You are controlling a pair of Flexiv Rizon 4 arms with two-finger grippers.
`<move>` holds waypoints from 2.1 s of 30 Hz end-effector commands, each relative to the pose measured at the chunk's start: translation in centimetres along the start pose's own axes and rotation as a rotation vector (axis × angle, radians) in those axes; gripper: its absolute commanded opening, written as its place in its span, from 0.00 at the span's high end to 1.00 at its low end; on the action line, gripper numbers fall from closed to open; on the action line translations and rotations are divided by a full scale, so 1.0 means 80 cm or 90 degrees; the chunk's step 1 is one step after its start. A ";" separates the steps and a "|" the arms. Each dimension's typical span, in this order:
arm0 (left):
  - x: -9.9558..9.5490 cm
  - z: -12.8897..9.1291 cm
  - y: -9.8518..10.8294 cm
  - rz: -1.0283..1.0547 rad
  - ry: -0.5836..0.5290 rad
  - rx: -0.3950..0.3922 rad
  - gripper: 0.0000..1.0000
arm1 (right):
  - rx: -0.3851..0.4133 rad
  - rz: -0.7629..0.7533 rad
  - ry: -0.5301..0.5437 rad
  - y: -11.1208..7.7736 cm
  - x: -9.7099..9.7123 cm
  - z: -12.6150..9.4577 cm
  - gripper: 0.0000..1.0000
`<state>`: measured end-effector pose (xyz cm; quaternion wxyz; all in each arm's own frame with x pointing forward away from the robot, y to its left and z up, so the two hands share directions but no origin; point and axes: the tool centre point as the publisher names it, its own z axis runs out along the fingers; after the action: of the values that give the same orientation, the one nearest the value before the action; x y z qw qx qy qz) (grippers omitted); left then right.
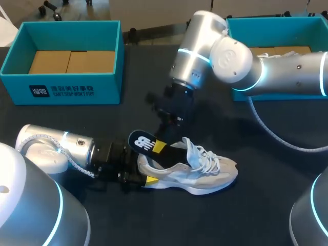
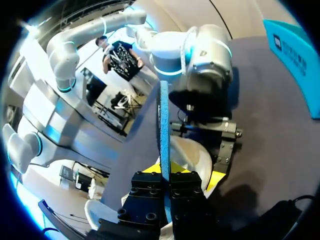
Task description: Take the shoe out of the shoebox, open the shoe tongue, remove and reinsert the insole, then place the shoe into the shoebox
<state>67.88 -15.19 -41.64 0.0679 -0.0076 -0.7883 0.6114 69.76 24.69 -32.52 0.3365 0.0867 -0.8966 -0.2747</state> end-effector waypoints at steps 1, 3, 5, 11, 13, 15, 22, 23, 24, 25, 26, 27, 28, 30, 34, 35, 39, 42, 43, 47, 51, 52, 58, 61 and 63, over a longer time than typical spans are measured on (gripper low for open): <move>-0.002 0.000 0.002 -0.001 0.001 -0.001 1.00 | -0.018 -0.017 -0.023 0.004 0.013 -0.015 1.00; -0.002 0.000 0.002 -0.001 0.001 -0.001 1.00 | -0.036 -0.032 -0.029 0.008 0.014 -0.022 1.00; -0.002 0.000 0.002 -0.001 0.001 -0.001 1.00 | -0.049 -0.036 -0.036 0.012 0.015 -0.028 1.00; -0.002 0.000 0.002 -0.001 0.001 -0.001 1.00 | -0.081 -0.068 -0.059 0.033 0.017 -0.046 1.00; -0.002 0.000 0.002 -0.001 0.001 -0.001 1.00 | -0.085 -0.071 -0.065 0.038 0.018 -0.050 1.00; -0.002 0.000 0.002 -0.001 0.001 -0.001 1.00 | -0.085 -0.071 -0.065 0.038 0.018 -0.050 1.00; -0.002 0.000 0.002 -0.001 0.001 -0.001 1.00 | -0.085 -0.071 -0.065 0.038 0.018 -0.050 1.00; -0.002 0.000 0.002 -0.001 0.001 -0.001 1.00 | -0.085 -0.071 -0.065 0.038 0.018 -0.050 1.00; -0.002 0.000 0.002 -0.001 0.001 -0.001 1.00 | -0.085 -0.071 -0.065 0.038 0.018 -0.050 1.00; -0.002 0.000 0.002 -0.001 0.001 -0.001 1.00 | -0.085 -0.071 -0.065 0.038 0.018 -0.050 1.00; -0.002 0.000 0.002 -0.001 0.001 -0.001 1.00 | -0.085 -0.071 -0.065 0.038 0.018 -0.050 1.00; -0.002 0.000 0.002 -0.001 0.001 -0.001 1.00 | -0.102 -0.077 -0.079 0.044 0.013 -0.049 1.00; -0.002 0.000 0.002 -0.001 0.001 -0.001 1.00 | -0.098 -0.091 -0.086 0.053 0.011 -0.049 1.00; -0.002 0.000 0.002 -0.001 0.001 -0.001 1.00 | -0.129 -0.107 -0.122 0.066 0.012 -0.057 1.00; -0.002 0.000 0.002 -0.001 0.001 -0.001 1.00 | -0.173 -0.123 -0.162 0.087 0.026 -0.075 1.00; -0.002 0.000 0.002 -0.001 0.001 -0.001 1.00 | -0.193 -0.124 -0.170 0.089 0.030 -0.081 1.00; -0.002 0.000 0.002 -0.001 0.001 -0.001 1.00 | -0.214 -0.123 -0.187 0.100 0.046 -0.098 1.00; -0.002 0.000 0.002 -0.001 0.001 -0.001 1.00 | -0.228 -0.118 -0.196 0.106 0.057 -0.115 1.00; -0.002 0.000 0.002 -0.001 0.001 -0.001 1.00 | -0.235 -0.114 -0.198 0.109 0.061 -0.121 1.00; -0.002 0.000 0.002 -0.001 0.001 -0.001 1.00 | -0.323 -0.157 -0.175 0.111 0.077 -0.150 1.00; -0.002 0.000 0.002 -0.001 0.001 -0.001 1.00 | -0.326 -0.160 -0.169 0.110 0.081 -0.159 1.00; -0.002 0.000 0.002 -0.001 0.001 -0.001 1.00 | -0.326 -0.160 -0.169 0.110 0.081 -0.159 1.00; -0.002 0.000 0.002 -0.001 0.001 -0.001 1.00 | -0.326 -0.160 -0.169 0.110 0.081 -0.159 1.00; -0.002 0.000 0.002 -0.001 0.001 -0.001 1.00 | -0.326 -0.160 -0.169 0.110 0.081 -0.159 1.00; -0.002 0.000 0.002 -0.001 0.001 -0.001 1.00 | -0.326 -0.160 -0.169 0.110 0.081 -0.159 1.00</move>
<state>67.93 -15.18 -41.64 0.0679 -0.0076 -0.7884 0.6114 73.40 24.21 -16.11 0.1914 0.0730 -0.8162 -0.5402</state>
